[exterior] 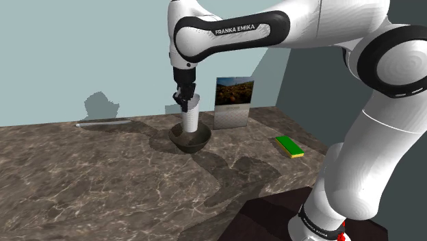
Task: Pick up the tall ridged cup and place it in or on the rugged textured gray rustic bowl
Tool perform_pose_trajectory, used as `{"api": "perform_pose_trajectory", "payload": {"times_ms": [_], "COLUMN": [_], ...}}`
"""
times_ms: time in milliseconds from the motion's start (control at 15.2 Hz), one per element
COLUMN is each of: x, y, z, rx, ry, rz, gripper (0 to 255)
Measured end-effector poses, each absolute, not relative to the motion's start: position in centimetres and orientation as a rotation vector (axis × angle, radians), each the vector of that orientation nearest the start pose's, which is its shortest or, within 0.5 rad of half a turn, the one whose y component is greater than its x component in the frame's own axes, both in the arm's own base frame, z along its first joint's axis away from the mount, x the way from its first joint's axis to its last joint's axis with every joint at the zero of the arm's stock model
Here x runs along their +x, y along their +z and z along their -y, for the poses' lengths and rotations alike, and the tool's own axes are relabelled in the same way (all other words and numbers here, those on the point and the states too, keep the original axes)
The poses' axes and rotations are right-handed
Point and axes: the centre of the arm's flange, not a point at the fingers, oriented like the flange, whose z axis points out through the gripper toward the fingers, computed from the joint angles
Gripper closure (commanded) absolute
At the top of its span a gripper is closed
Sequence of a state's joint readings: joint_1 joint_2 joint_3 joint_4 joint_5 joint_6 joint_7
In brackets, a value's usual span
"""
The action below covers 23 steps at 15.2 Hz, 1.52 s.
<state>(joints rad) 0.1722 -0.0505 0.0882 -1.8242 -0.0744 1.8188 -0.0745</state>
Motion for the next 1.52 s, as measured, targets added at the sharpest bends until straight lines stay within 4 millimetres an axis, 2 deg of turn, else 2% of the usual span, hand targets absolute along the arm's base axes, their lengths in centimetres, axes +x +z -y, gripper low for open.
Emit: {"api": "perform_pose_trajectory", "payload": {"times_ms": [198, 528, 594, 990, 1320, 1518], "x": [53.4, 53.4, 53.4, 53.4, 53.2, 53.1], "y": [54.1, 54.0, 54.0, 54.0, 58.5, 58.9], "z": [-13.7, -13.7, -13.7, -13.7, -13.8, -14.0], "rx": [-3.164, -3.163, -3.163, -3.163, -3.163, -3.163], "ry": [-0.083, -0.084, -0.084, -0.084, -0.086, -0.085], "rz": [0.562, 0.562, 0.562, 0.562, 0.562, 0.562], "gripper": [255, 255, 0, 0, 0, 0]}}
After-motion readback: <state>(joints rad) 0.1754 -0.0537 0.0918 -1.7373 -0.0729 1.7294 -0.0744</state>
